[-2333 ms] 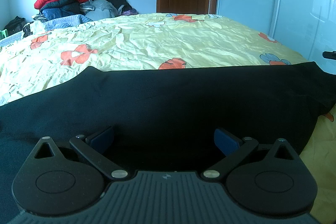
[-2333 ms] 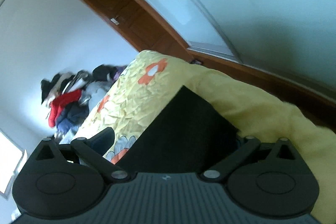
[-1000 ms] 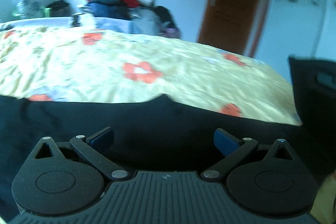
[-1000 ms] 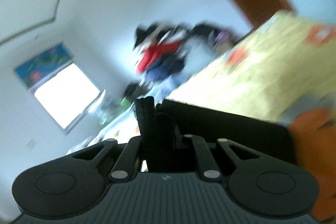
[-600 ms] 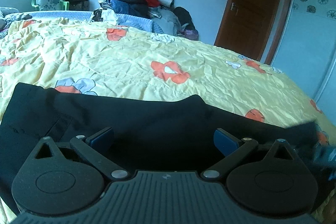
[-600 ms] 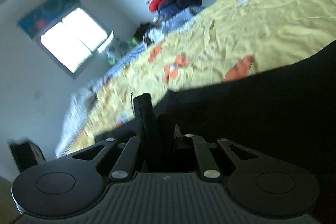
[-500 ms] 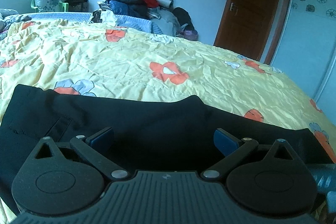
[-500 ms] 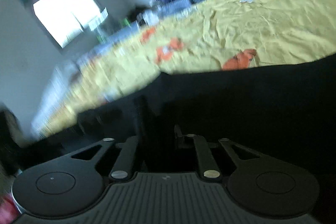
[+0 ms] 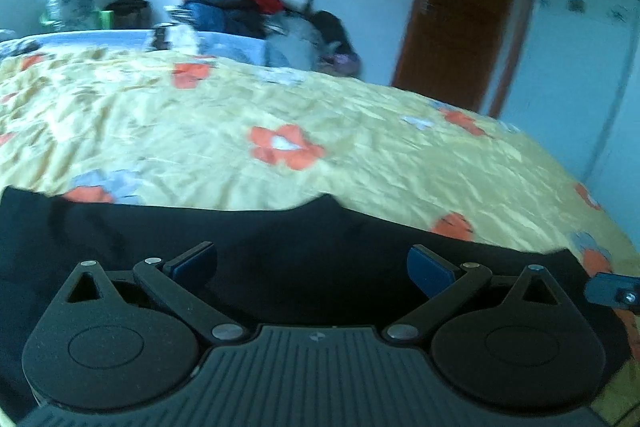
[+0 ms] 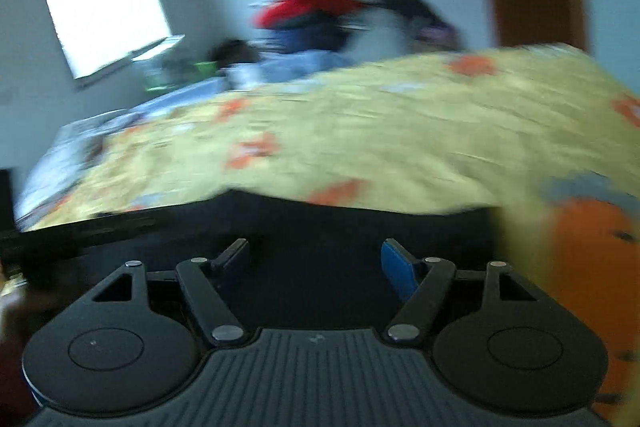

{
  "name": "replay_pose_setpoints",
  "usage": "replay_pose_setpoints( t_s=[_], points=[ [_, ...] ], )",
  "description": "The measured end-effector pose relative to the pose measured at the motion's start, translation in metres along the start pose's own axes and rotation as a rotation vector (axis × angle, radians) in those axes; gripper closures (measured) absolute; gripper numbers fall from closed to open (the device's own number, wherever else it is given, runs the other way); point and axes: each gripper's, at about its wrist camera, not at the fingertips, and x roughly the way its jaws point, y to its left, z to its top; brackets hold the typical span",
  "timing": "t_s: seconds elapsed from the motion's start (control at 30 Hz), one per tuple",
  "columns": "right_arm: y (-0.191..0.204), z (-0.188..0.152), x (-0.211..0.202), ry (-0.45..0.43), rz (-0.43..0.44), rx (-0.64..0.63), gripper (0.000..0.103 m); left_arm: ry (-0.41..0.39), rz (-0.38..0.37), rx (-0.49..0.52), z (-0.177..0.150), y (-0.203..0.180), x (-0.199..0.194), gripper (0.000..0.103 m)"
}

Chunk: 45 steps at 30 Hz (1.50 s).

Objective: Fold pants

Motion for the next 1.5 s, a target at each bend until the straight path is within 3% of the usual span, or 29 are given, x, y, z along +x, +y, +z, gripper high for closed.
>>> replay_pose_setpoints(
  t_s=[0.03, 0.13, 0.2, 0.27, 0.37, 0.57, 0.63, 0.7, 0.8, 0.87, 0.93, 1.03, 1.07, 1.1, 1.17, 1.23, 1.3, 1.37, 1.43, 1.5],
  points=[
    [-0.008, -0.002, 0.001, 0.007, -0.004, 0.017, 0.029, 0.001, -0.019, 0.021, -0.001, -0.007, 0.001, 0.001],
    [-0.019, -0.016, -0.001, 0.069, 0.040, 0.022, 0.011, 0.006, -0.064, 0.110, -0.006, -0.030, 0.003, 0.001],
    [-0.018, -0.031, 0.004, 0.141, 0.014, -0.042, 0.011, 0.023, -0.065, 0.187, -0.013, -0.043, 0.009, 0.001],
    [-0.013, -0.038, -0.004, 0.134, 0.003, -0.113, 0.011, 0.037, -0.023, 0.248, -0.022, -0.052, 0.014, 0.001],
    [-0.017, -0.037, -0.026, 0.129, -0.019, -0.111, 0.011, 0.027, -0.005, 0.276, -0.028, -0.056, 0.015, 0.001],
    [-0.033, -0.025, -0.045, -0.005, -0.407, -0.087, 0.008, 0.051, 0.001, 0.286, -0.032, -0.058, 0.027, 0.001],
    [-0.032, -0.024, -0.046, -0.042, -0.362, -0.042, 0.008, 0.073, 0.020, 0.289, -0.035, -0.058, 0.035, 0.000],
    [-0.022, -0.023, -0.038, -0.041, -0.233, -0.040, 0.008, 0.066, 0.015, 0.270, -0.035, -0.055, 0.034, 0.000],
    [-0.004, -0.025, -0.020, 0.019, -0.050, -0.062, 0.008, 0.029, 0.043, 0.289, -0.031, -0.054, 0.028, 0.000],
    [0.003, -0.028, -0.012, 0.087, 0.017, -0.097, 0.000, -0.014, 0.104, 0.345, -0.031, -0.056, 0.029, 0.000],
    [0.006, -0.035, -0.003, 0.150, -0.041, -0.154, 0.000, 0.009, 0.160, 0.402, -0.027, -0.060, 0.042, 0.000],
    [0.001, -0.038, -0.006, 0.130, -0.345, -0.230, 0.000, 0.054, 0.142, 0.322, -0.012, -0.053, 0.046, 0.006],
    [-0.001, -0.036, -0.012, 0.102, -0.378, -0.221, 0.000, 0.050, 0.129, 0.291, -0.007, -0.051, 0.041, 0.005],
    [-0.004, -0.033, -0.022, 0.066, -0.346, -0.189, 0.000, 0.054, 0.104, 0.273, -0.004, -0.050, 0.037, 0.004],
    [-0.009, -0.027, -0.034, 0.031, -0.181, -0.112, 0.000, 0.094, -0.008, 0.251, 0.004, -0.053, 0.031, 0.004],
    [-0.005, -0.022, -0.030, 0.047, -0.037, -0.090, 0.000, 0.135, -0.139, 0.230, 0.008, -0.058, 0.028, 0.003],
    [0.001, -0.021, -0.017, 0.100, 0.026, -0.114, 0.000, 0.157, -0.209, 0.265, 0.005, -0.069, 0.031, 0.002],
    [0.005, -0.027, 0.004, 0.194, 0.069, -0.136, 0.000, 0.179, -0.163, 0.401, -0.007, -0.089, 0.041, 0.002],
    [0.012, -0.032, 0.022, 0.217, 0.072, -0.179, 0.000, 0.151, -0.024, 0.530, -0.022, -0.100, 0.053, 0.002],
    [0.020, -0.027, 0.034, 0.207, 0.082, -0.186, 0.000, 0.099, 0.015, 0.517, -0.022, -0.094, 0.059, 0.002]
  ],
)
